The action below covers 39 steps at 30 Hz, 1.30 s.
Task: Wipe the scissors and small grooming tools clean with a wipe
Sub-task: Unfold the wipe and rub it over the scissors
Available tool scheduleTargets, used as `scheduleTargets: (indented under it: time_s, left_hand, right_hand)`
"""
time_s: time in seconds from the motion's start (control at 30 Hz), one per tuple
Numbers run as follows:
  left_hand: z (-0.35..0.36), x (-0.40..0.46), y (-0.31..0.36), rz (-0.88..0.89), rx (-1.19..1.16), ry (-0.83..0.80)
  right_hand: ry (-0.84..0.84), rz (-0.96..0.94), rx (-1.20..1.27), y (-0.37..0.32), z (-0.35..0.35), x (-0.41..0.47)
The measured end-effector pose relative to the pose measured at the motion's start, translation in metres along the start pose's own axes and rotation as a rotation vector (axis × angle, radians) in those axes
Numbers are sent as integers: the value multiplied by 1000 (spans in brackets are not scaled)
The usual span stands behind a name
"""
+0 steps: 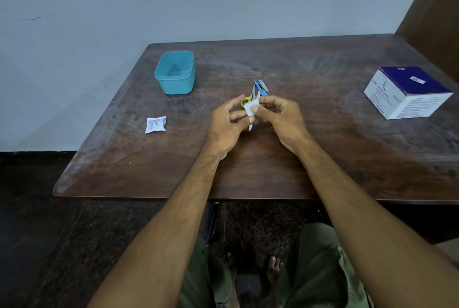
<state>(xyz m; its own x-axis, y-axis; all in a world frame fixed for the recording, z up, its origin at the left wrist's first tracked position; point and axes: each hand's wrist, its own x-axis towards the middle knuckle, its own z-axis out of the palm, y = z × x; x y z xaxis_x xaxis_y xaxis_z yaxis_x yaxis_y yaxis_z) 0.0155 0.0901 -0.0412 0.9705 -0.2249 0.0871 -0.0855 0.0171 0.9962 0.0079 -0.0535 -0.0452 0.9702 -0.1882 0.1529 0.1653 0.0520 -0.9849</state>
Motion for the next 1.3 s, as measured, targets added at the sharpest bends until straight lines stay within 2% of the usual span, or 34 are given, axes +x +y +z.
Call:
scheduleTargets:
  time_s: [0.2,0.37,0.47,0.63,0.87,1.1,1.2,1.3]
  left_hand:
    - [0,0,1,37,6,-28]
    - [5,-2,0,4,26,-35]
    - [2,1,0,-23,12,-101]
    - [-1,9,2,-79,24,-157]
    - [0,20,5,-126,-26,-106]
    - [6,28,0,-38,-36,86]
    - [8,28,-5,-17,6,109]
    - [9,27,-8,15,49,130]
  right_hand:
    - [58,-8,-18,0,3,2]
    - [130,63,190,-1,-1,4]
    - [112,94,278,-3,-4,5]
    - [41,74,261,-4,-3,9]
    - [60,87,277,3,-2,15]
    - [157,-50,118,8,3,10]
    - [123,-55,10,8,7,11]
    - [177,-53,-19,7,13,16]
